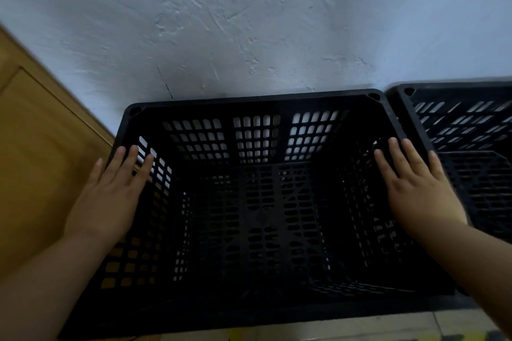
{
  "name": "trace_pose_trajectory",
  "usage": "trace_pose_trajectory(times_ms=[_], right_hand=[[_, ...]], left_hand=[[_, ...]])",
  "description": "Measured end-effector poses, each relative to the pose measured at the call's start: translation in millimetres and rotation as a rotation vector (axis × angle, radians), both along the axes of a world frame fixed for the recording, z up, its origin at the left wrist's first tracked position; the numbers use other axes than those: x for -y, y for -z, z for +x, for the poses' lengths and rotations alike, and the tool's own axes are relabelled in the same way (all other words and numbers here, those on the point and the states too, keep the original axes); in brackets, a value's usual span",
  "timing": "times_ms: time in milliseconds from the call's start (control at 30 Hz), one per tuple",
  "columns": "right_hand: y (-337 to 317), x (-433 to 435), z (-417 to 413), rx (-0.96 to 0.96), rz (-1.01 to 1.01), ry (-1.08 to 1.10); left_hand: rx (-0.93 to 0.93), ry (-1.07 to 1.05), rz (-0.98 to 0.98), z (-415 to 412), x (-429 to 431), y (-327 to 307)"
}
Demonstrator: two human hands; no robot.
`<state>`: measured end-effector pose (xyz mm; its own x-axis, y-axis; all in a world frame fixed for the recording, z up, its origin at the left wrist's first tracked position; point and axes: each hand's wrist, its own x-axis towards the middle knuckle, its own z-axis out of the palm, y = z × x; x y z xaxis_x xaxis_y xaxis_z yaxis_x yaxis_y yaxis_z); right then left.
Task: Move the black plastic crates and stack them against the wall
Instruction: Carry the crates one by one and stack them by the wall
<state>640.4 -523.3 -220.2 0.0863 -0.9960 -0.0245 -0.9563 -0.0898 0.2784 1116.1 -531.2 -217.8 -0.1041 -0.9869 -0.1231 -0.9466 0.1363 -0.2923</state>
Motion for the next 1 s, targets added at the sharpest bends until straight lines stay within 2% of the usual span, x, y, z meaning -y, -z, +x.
trace_pose_trajectory(times_ms=[200, 367, 600, 733, 867, 933, 1000], right_hand=[[-4.8, 13.0, 4.6, -0.007, 0.009, 0.014], [3.9, 15.1, 1.3, 0.062, -0.060, -0.033], [4.1, 13.7, 0.5, 0.000, -0.055, -0.029], [-6.0, 9.0, 8.1, -0.078, 0.037, 0.027], [-15.2, 8.3, 15.3, -0.049, 0.099, 0.067], [-22.8, 8.6, 19.0, -0.027, 0.164, 0.101], [-34.9, 9.3, 21.8, 0.046, 0.177, 0.130]], left_hand=[[0.015, 0.028, -0.050, 2.1, 7.0, 5.0], [0.016, 0.047, 0.016, 7.7, 12.0, 8.1], [0.038, 0.038, 0.003, 9.7, 10.8, 11.7], [0.061, 0.005, 0.023, 6.3, 7.3, 8.5], [0.099, -0.044, 0.055, -1.0, 0.7, -0.5], [0.097, -0.007, -0.040, -9.6, 2.0, -3.9], [0.080, 0.006, -0.050, -26.1, 4.9, -13.5]])
